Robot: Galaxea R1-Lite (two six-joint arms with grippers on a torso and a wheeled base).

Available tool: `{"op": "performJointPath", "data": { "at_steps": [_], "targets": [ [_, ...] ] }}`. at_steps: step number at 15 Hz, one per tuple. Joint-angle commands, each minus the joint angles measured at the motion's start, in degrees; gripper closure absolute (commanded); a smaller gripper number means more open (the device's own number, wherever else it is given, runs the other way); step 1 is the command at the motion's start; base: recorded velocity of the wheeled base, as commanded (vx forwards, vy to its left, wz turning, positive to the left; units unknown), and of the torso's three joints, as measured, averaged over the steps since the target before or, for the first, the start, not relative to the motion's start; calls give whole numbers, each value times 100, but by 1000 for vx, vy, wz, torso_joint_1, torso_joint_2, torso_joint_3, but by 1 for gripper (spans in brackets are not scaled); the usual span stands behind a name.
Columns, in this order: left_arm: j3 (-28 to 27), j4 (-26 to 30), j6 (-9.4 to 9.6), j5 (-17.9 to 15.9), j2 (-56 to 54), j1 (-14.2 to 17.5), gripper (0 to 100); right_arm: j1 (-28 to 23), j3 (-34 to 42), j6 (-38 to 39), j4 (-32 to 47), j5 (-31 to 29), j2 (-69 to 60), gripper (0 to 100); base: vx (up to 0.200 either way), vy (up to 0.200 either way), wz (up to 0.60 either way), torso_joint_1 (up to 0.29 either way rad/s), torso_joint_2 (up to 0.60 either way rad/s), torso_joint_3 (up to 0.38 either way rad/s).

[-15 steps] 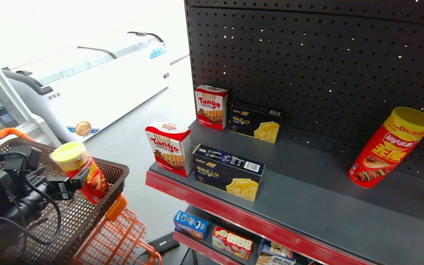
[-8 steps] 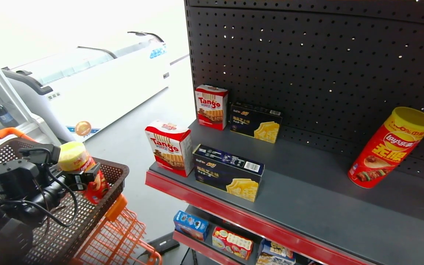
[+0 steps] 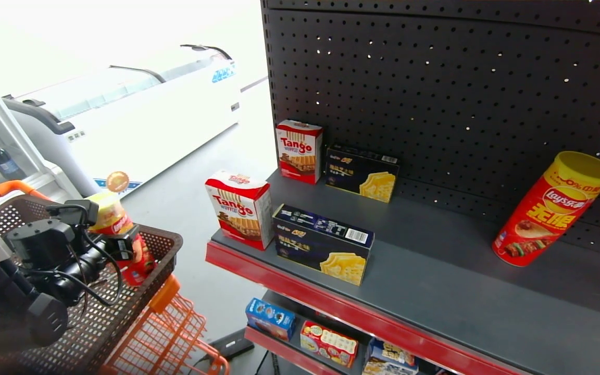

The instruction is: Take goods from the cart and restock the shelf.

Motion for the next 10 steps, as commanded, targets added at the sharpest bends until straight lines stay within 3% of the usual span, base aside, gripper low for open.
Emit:
{"op": "performJointPath", "data": {
  "at_steps": [1, 4, 7, 10],
  "targets": [
    [-126, 9, 20, 1, 41, -39, 100, 0, 0, 0, -2, 1, 6, 0, 0, 0, 0, 0, 0, 0],
    [-143, 44, 55, -16, -398, -241, 100, 0, 0, 0, -2, 1, 6, 0, 0, 0, 0, 0, 0, 0],
    [-301, 1011, 28, -183, -1383, -356, 100, 0, 0, 0, -2, 1, 6, 0, 0, 0, 0, 0, 0, 0],
    [-732, 1169, 28, -271, -1778, -356, 100, 0, 0, 0, -2, 1, 6, 0, 0, 0, 0, 0, 0, 0]
  ]
}}
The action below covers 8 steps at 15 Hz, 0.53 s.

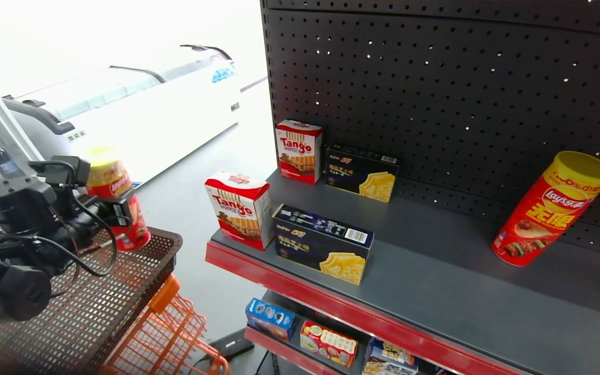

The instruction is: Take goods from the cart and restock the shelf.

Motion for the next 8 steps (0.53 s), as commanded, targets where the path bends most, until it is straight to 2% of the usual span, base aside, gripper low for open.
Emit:
{"op": "performJointPath", "data": {
  "at_steps": [1, 2, 4, 5, 6, 8],
  "targets": [
    [-484, 530, -30, -39, -921, -58, 100, 0, 0, 0, -2, 1, 6, 0, 0, 0, 0, 0, 0, 0],
    [-572, 908, -56, -39, -1167, -199, 100, 0, 0, 0, -2, 1, 6, 0, 0, 0, 0, 0, 0, 0],
    [-677, 2007, -293, -127, -1994, -498, 100, 0, 0, 0, -2, 1, 6, 0, 0, 0, 0, 0, 0, 0],
    [-704, 2306, -329, -241, -2240, -823, 100, 0, 0, 0, -2, 1, 6, 0, 0, 0, 0, 0, 0, 0],
    [-730, 2376, -337, -241, -2319, -911, 100, 0, 0, 0, -2, 1, 6, 0, 0, 0, 0, 0, 0, 0],
    [-405, 2473, -355, -408, -2864, -1201, 100, 0, 0, 0, -2, 1, 6, 0, 0, 0, 0, 0, 0, 0]
  ]
}}
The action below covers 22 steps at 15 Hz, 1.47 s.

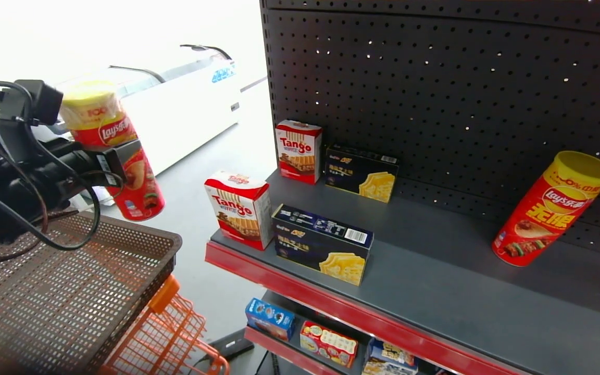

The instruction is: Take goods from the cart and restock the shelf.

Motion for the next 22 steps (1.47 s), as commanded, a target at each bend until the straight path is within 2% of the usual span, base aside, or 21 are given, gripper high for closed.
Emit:
{"op": "performJointPath", "data": {
  "at_steps": [1, 4, 6, 7, 8, 9, 10, 11, 13, 14, 15, 16, 17, 19, 22],
  "targets": [
    [296, 128, -27, -237, -972, -424, 100, 0, 0, 0, -2, 1, 6, 0, 0, 0, 0, 0, 0, 0],
    [217, 875, -71, -562, -1315, -670, 100, 0, 0, 0, -2, 1, 6, 0, 0, 0, 0, 0, 0, 0],
    [226, 1420, -265, -878, -1657, -854, 100, 0, 0, 0, -2, 1, 6, 0, 0, 0, 0, 0, 0, 0],
    [182, 1631, -317, -1221, -1789, -872, 100, 0, 0, 0, -2, 1, 6, 0, 0, 0, 0, 0, 0, 0],
    [182, 1631, -317, -1221, -1789, -872, 100, 0, 0, 0, -2, 1, 6, 0, 0, 0, 0, 0, 0, 0],
    [182, 1718, -423, -1959, -1991, -837, 100, 0, 0, 0, -2, 1, 6, 0, 0, 0, 0, 0, 0, 0],
    [173, 1727, -502, -2153, -2053, -837, 100, 0, 0, 0, -2, 1, 6, 0, 0, 0, 0, 0, 0, 0],
    [77, 1762, -625, -2249, -2079, -793, 100, 0, 0, 0, -2, 1, 6, 0, 0, 0, 0, 0, 0, 0],
    [-2, 1754, -616, -2285, -2097, -731, 100, 0, 0, 0, -2, 1, 6, 0, 0, 0, 0, 0, 0, 0],
    [15, 1683, -634, -2337, -2141, -889, 100, 0, 0, 0, -2, 1, 6, 0, 0, 0, 0, 0, 0, 0],
    [24, 1683, -634, -2346, -2149, -916, 100, 0, 0, 0, -2, 1, 6, 0, 0, 0, 0, 0, 0, 0],
    [-2, 1622, -599, -2346, -2167, -1751, 100, 0, 0, 0, -2, 1, 6, 0, 0, 0, 0, 0, 0, 0],
    [-2, 1622, -599, -2337, -2132, -1953, 100, 0, 0, 0, -2, 1, 6, 0, 0, 0, 0, 0, 0, 0],
    [50, 1622, -590, -2337, -2026, -2155, 100, 0, 0, 0, -2, 1, 6, 0, 0, 0, 0, 0, 0, 0],
    [86, 1648, -590, -2337, -1939, -2234, 100, 0, 0, 0, -2, 1, 6, 0, 0, 0, 0, 0, 0, 0]
  ]
}}
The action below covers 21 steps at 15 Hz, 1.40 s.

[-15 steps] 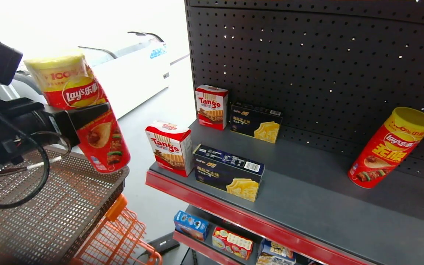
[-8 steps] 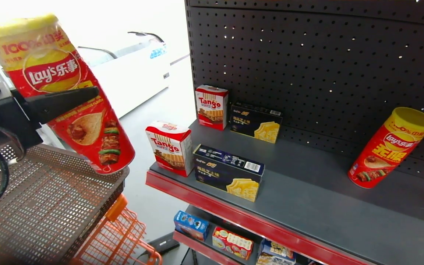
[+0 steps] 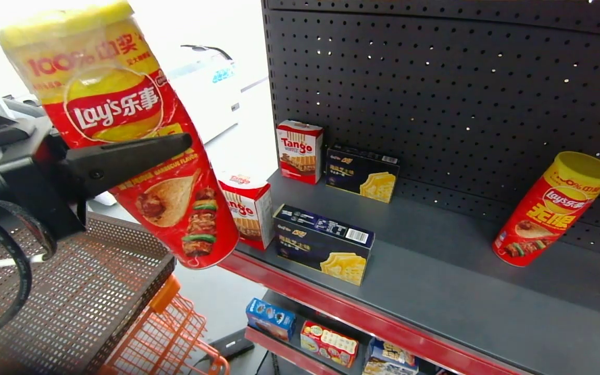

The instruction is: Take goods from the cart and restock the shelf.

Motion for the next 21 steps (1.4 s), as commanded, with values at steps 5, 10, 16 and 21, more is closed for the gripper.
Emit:
{"op": "performJointPath", "data": {
  "at_steps": [5, 10, 16, 21],
  "targets": [
    [109, 41, -2, -194, 151, -104, 100, 0, 0, -9, -2, 9, 6, 0, 0, 0, 0, 0, 0, 0],
    [82, -29, 15, -387, 291, -148, 100, 0, 0, -18, -2, 18, 6, 0, 0, 0, 0, 0, 0, 0],
    [21, -152, 15, -493, 450, -236, 100, 0, 0, -18, -2, 18, 6, 0, 0, 0, 0, 0, 0, 0],
    [-6, -152, 15, -493, 485, -245, 100, 0, 0, -18, -2, 18, 6, 0, 0, 0, -600, 1, 1, 5]
  ]
}}
